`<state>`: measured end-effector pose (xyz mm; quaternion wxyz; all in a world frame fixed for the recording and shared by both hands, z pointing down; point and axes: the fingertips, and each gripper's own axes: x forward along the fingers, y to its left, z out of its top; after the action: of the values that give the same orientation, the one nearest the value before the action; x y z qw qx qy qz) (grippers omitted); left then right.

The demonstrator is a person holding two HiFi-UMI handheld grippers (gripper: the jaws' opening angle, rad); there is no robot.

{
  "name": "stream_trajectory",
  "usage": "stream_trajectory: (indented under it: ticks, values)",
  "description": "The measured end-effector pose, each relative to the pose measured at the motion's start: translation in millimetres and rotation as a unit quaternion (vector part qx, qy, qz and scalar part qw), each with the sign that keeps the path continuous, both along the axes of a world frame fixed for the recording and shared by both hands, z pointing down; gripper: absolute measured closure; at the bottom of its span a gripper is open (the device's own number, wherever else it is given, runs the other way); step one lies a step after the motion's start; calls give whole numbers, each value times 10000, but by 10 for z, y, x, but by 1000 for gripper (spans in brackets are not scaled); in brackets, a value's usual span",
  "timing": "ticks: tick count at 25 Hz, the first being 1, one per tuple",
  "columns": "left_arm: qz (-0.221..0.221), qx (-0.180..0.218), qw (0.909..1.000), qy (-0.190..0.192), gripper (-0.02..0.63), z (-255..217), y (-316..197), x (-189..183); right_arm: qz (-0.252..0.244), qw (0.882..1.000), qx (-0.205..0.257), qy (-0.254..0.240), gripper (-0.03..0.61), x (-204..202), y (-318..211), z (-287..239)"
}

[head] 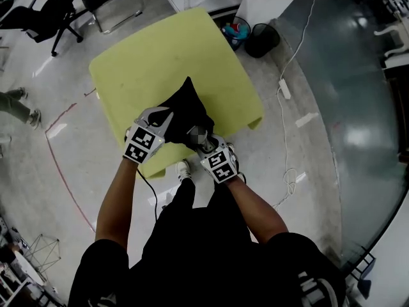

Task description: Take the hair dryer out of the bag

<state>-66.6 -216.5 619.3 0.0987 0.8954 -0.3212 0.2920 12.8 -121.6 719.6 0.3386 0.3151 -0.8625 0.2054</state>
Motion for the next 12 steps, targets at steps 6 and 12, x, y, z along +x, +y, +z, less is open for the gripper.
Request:
stream_trajectory:
  ticks: [6, 12]
  values:
    - [226, 304, 9980, -500, 598, 23, 204, -4, 482, 9975, -277, -437, 388, 51, -136, -113]
    - [-431, 400, 9977, -327, 598, -36, 140, -60, 680, 9949, -281, -687, 388, -8, -252, -208]
